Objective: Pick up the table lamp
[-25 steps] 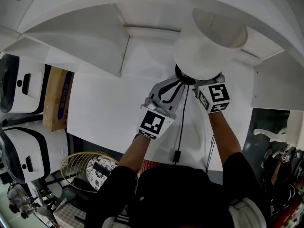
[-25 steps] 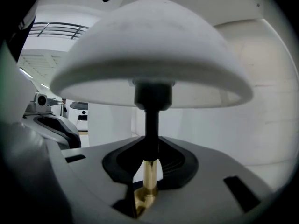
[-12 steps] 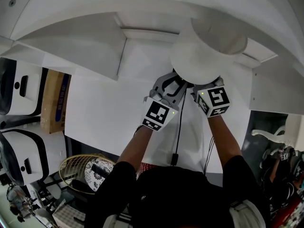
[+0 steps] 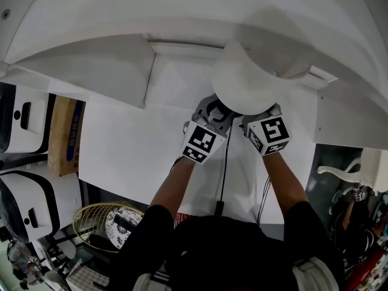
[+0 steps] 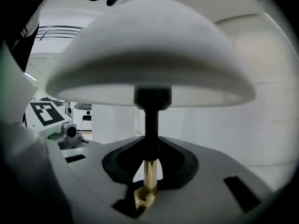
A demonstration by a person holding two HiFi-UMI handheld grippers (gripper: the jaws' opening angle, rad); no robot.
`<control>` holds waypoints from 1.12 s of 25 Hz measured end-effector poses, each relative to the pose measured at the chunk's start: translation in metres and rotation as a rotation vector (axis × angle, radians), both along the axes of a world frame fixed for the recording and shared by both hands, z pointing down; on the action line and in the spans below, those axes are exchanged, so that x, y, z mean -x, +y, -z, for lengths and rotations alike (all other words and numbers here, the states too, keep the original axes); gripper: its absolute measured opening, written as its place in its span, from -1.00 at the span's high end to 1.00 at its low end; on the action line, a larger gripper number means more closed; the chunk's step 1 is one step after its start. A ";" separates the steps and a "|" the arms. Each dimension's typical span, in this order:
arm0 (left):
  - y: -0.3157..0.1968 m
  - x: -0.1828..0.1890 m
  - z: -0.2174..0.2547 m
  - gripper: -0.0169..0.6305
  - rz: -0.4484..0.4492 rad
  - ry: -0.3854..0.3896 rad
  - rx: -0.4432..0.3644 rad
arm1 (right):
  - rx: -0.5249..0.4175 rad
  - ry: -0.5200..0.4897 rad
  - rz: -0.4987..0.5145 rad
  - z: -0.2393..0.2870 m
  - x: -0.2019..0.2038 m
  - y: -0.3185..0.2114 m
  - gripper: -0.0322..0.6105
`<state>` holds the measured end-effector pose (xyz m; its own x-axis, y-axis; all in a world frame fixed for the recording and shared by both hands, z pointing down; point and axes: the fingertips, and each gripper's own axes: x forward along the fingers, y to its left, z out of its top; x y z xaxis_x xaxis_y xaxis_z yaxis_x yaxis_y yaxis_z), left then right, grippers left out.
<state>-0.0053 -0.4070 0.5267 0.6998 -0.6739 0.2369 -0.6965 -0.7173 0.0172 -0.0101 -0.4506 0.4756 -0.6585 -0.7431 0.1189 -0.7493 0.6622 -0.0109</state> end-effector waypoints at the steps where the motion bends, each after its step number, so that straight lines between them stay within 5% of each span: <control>1: -0.001 -0.001 -0.003 0.61 -0.005 -0.003 0.007 | 0.000 0.000 0.002 0.000 0.000 0.000 0.64; 12: -0.022 -0.015 -0.016 0.60 -0.007 0.041 0.064 | -0.003 0.012 0.025 0.000 0.000 0.000 0.64; 17: -0.027 -0.022 -0.019 0.60 -0.035 -0.050 0.018 | -0.005 0.014 0.030 0.000 0.001 0.000 0.64; 25: -0.038 -0.028 -0.021 0.60 -0.008 0.047 0.080 | -0.019 0.029 0.024 -0.001 -0.001 0.001 0.64; 28: -0.040 -0.031 -0.021 0.60 0.005 -0.058 0.026 | -0.024 0.034 0.024 -0.001 0.000 0.001 0.64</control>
<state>0.0255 -0.4474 0.5481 0.6811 -0.6703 0.2945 -0.7003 -0.7138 -0.0050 -0.0104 -0.4496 0.4761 -0.6717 -0.7303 0.1242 -0.7331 0.6794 0.0302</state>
